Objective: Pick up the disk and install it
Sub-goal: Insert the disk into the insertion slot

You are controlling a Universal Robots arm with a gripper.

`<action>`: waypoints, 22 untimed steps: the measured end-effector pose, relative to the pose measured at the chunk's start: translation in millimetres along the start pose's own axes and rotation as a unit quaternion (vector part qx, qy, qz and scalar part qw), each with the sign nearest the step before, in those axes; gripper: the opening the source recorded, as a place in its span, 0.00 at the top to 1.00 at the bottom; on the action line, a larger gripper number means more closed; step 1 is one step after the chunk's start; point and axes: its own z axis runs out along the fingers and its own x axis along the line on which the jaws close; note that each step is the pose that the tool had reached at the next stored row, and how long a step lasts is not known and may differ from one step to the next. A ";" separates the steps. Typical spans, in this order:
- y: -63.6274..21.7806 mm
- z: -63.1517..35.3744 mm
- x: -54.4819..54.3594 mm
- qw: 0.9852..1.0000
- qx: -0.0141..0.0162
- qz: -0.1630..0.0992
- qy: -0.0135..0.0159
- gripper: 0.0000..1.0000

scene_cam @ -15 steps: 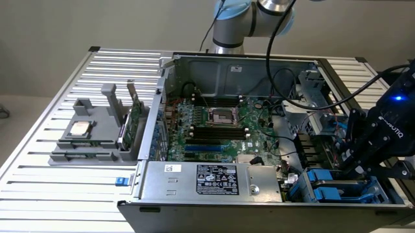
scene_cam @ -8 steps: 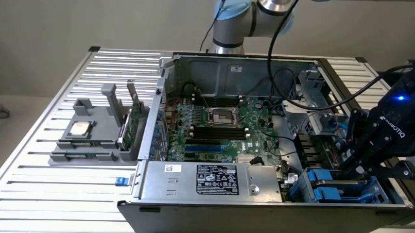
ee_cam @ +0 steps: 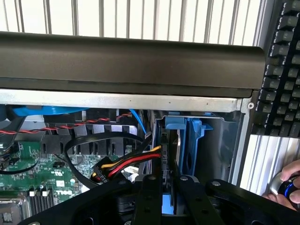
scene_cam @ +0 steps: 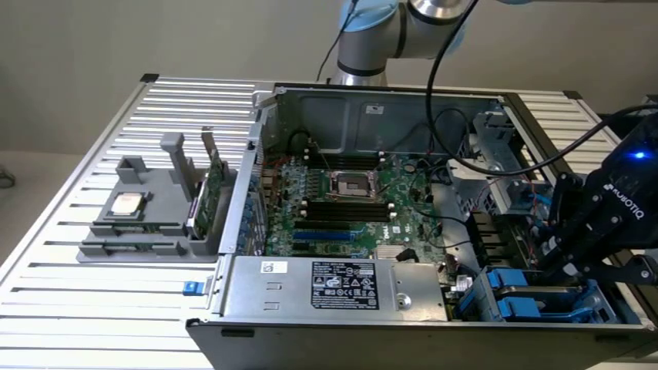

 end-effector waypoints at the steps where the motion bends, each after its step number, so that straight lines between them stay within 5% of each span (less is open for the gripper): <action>1: 0.3 0.0 0.0 1.000 0.002 0.000 0.000 0.83; 22: 10.1 0.7 -0.3 1.000 0.023 -0.002 0.000 0.83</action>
